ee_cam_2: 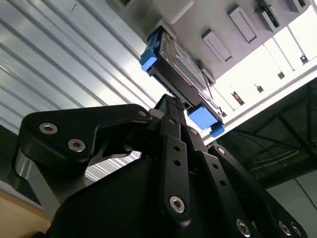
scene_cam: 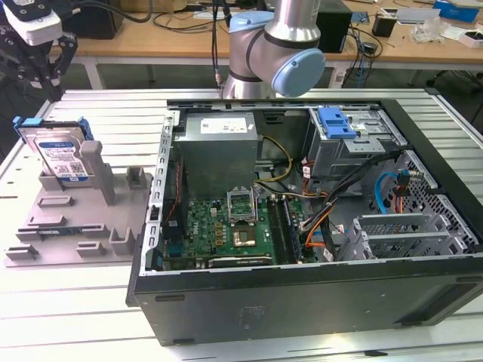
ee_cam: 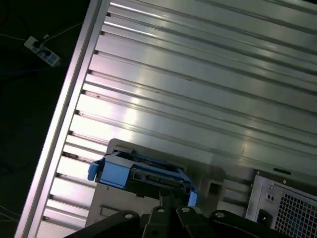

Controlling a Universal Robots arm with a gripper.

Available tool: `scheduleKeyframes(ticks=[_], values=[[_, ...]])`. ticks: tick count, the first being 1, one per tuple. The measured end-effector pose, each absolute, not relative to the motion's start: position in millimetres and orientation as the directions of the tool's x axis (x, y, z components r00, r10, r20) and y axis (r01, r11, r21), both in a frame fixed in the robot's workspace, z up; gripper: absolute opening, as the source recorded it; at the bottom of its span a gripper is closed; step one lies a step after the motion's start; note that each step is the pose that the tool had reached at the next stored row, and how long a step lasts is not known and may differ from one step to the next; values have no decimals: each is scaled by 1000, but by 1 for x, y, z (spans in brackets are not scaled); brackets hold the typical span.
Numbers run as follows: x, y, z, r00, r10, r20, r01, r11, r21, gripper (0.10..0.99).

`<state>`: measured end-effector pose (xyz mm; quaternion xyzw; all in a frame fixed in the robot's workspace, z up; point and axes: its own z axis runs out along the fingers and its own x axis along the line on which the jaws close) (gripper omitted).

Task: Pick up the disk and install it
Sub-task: 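Pick up the disk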

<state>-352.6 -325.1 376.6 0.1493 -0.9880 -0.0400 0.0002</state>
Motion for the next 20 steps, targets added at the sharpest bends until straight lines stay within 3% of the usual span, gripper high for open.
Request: scheduleKeyframes(ticks=[4, 9, 10, 11, 20], values=[[-353, -325, 376, -926, -378, -4, -377, 922, 85, 114], [-353, -325, 374, -878, -479, 5, -476, 874, 95, 416], [-353, -325, 374, -865, -502, 7, -499, 861, 98, 416], [-353, -325, 374, -858, -514, 8, -511, 854, 100, 482], [-353, -325, 372, -721, -693, 9, -688, 718, 102, 482]])
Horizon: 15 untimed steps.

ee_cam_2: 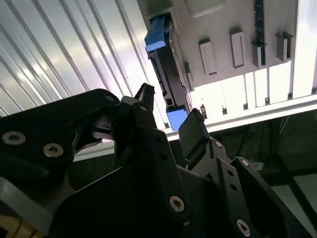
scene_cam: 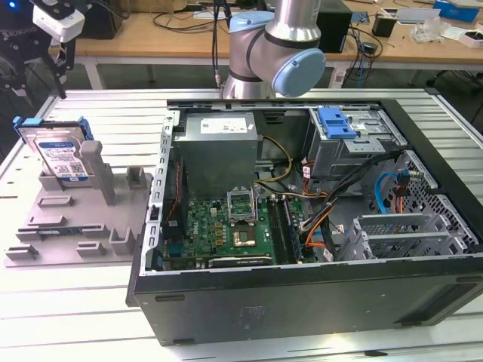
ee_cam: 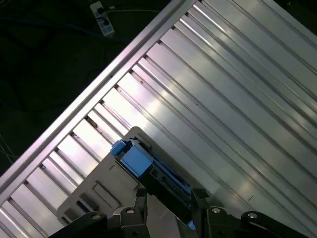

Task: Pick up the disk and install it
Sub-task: 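Pick up the disk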

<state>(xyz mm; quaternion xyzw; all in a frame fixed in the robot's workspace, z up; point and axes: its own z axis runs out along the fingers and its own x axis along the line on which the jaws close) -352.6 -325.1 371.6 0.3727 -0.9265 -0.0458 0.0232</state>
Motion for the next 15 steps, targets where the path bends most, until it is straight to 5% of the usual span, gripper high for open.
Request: scheduleKeyframes(ticks=[15], values=[[-353, -325, 372, -432, -902, 9, -897, 431, 102, 482]])
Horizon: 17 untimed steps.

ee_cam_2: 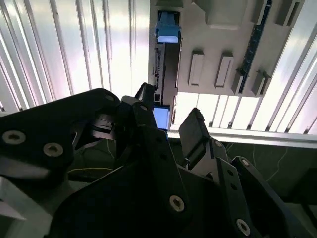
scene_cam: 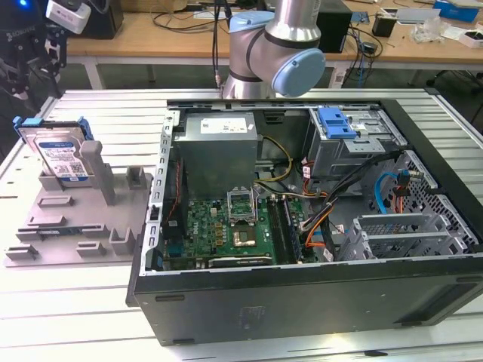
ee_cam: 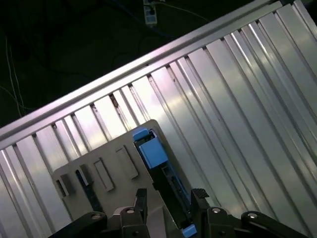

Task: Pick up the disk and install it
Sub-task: 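Pick up the disk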

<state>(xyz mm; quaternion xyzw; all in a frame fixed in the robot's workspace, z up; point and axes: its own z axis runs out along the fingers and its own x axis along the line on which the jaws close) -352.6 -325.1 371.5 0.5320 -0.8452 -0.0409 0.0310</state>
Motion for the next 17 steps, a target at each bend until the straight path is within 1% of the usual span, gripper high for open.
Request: scheduleKeyframes(ticks=[11, 13, 17], values=[[-353, -325, 371, -209, -978, 10, -973, 209, 102, 482], [-353, -325, 371, -130, -991, 11, -986, 131, 102, 482], [-353, -325, 371, -51, -999, 11, -993, 51, 102, 482]])
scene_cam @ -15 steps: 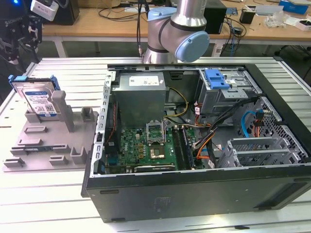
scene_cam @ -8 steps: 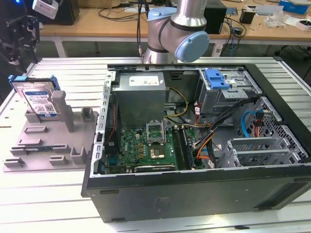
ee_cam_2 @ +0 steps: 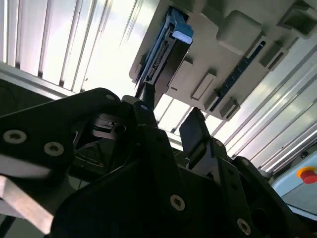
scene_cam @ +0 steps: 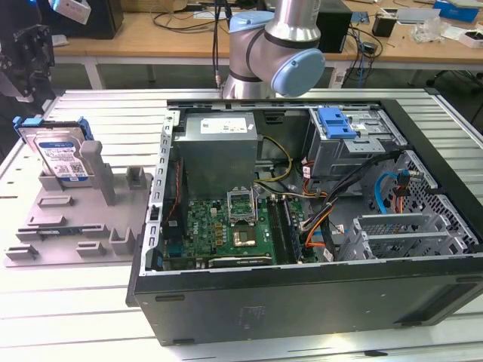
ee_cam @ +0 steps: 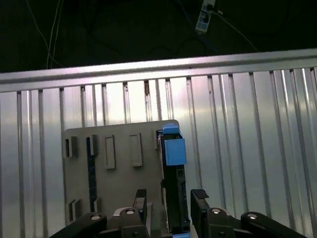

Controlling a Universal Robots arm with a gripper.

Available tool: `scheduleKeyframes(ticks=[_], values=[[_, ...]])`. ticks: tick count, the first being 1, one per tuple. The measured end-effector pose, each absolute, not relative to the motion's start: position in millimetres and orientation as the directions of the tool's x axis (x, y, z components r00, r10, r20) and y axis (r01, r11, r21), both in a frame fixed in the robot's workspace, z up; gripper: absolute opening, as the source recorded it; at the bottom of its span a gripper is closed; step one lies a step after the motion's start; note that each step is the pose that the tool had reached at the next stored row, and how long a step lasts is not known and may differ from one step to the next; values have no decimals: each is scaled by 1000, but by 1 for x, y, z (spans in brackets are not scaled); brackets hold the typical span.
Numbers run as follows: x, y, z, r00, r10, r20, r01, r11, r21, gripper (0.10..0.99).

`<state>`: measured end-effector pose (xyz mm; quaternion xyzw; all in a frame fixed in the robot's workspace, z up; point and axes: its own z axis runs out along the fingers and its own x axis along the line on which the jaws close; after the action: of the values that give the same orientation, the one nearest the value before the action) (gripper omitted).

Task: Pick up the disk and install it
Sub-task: 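Pick up the disk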

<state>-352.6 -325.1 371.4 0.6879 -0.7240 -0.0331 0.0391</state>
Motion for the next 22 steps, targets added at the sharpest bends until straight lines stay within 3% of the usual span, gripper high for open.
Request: scheduleKeyframes(ticks=[4, 16, 22], values=[[-353, -325, 371, 27, -1000, 12, -994, -25, 102, 482], [-357, -325, 369, 33, -999, 13, -995, -31, 94, 482], [-361, -320, 369, 32, -999, 14, -999, -31, 44, 482]])
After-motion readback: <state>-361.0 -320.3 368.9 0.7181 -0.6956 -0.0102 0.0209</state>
